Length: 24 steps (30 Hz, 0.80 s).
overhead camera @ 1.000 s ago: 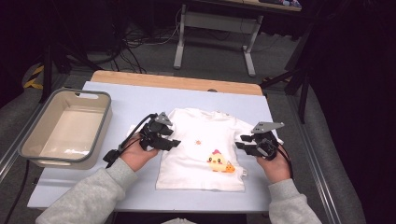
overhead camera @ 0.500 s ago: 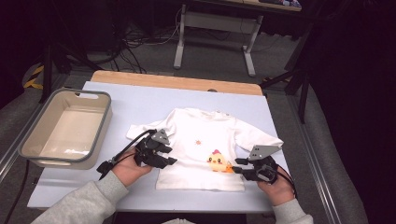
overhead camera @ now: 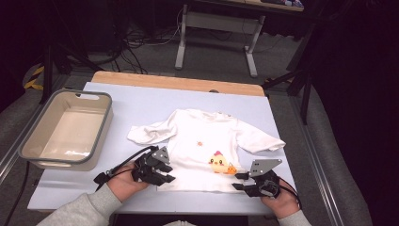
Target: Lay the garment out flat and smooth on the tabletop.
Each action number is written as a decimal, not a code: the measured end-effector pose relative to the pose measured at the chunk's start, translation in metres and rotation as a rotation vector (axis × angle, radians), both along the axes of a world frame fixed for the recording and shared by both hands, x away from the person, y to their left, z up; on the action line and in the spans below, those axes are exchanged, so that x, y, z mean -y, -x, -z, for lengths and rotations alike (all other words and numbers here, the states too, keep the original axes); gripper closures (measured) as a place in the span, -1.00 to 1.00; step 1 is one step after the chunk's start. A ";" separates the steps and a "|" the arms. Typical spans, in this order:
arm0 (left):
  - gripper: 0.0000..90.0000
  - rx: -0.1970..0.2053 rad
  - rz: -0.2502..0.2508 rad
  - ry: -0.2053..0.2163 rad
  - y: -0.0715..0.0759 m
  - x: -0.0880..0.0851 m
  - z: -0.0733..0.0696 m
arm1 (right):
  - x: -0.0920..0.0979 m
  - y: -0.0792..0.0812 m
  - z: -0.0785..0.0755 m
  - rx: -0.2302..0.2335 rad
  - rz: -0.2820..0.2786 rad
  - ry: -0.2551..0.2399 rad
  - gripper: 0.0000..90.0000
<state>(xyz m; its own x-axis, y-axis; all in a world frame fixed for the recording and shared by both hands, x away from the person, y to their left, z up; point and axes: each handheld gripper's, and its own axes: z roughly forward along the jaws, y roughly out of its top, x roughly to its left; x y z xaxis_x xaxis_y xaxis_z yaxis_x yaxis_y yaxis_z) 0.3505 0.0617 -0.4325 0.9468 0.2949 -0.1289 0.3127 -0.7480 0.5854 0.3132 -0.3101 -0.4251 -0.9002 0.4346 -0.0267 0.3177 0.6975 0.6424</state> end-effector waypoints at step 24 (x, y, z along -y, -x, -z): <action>0.99 0.091 0.030 -0.077 0.011 0.008 0.011 | -0.002 0.004 0.016 -0.031 -0.027 0.039 0.93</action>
